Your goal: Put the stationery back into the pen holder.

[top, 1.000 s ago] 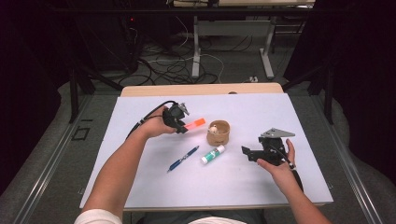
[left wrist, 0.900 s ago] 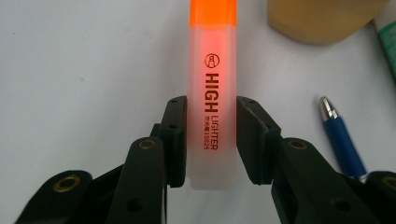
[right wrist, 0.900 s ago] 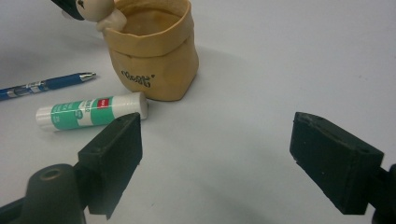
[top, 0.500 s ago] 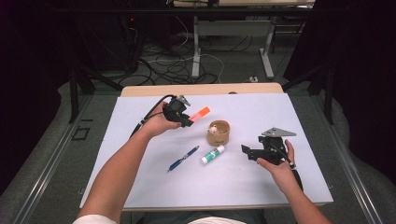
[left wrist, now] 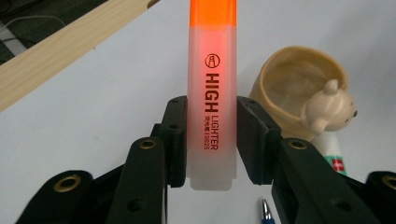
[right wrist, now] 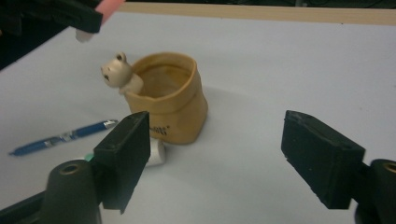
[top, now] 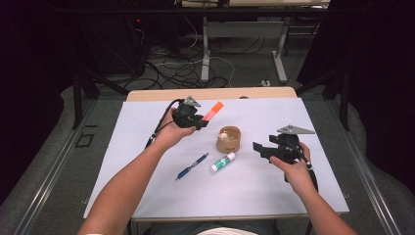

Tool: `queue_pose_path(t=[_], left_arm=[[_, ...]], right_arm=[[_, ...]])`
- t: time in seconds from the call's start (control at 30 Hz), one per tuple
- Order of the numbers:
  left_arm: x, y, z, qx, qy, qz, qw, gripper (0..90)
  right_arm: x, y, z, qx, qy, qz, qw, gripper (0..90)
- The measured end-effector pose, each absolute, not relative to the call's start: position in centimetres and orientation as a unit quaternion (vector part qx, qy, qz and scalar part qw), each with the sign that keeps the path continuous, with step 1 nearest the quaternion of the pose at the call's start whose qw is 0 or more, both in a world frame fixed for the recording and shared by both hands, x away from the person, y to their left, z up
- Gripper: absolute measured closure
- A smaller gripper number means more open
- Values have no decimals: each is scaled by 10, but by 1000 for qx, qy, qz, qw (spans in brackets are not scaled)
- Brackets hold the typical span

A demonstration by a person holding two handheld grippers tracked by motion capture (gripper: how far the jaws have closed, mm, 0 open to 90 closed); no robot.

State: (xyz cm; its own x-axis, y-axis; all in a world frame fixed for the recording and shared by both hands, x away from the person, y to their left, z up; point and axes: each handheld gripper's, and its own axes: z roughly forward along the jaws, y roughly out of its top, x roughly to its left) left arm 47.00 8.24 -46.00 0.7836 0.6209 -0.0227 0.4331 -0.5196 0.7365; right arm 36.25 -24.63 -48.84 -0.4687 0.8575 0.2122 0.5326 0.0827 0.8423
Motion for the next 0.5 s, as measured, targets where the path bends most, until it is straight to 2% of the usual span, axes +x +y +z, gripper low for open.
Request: queue_pose_path(t=[0.17, 0.5], left_arm=[[464, 83, -458, 851, 310, 136, 402, 659], [452, 83, -455, 822, 318, 150, 448, 659]], right_arm=[[373, -243, -469, 490, 708, 483, 160, 305], [397, -235, -442, 508, 695, 493, 128, 316]])
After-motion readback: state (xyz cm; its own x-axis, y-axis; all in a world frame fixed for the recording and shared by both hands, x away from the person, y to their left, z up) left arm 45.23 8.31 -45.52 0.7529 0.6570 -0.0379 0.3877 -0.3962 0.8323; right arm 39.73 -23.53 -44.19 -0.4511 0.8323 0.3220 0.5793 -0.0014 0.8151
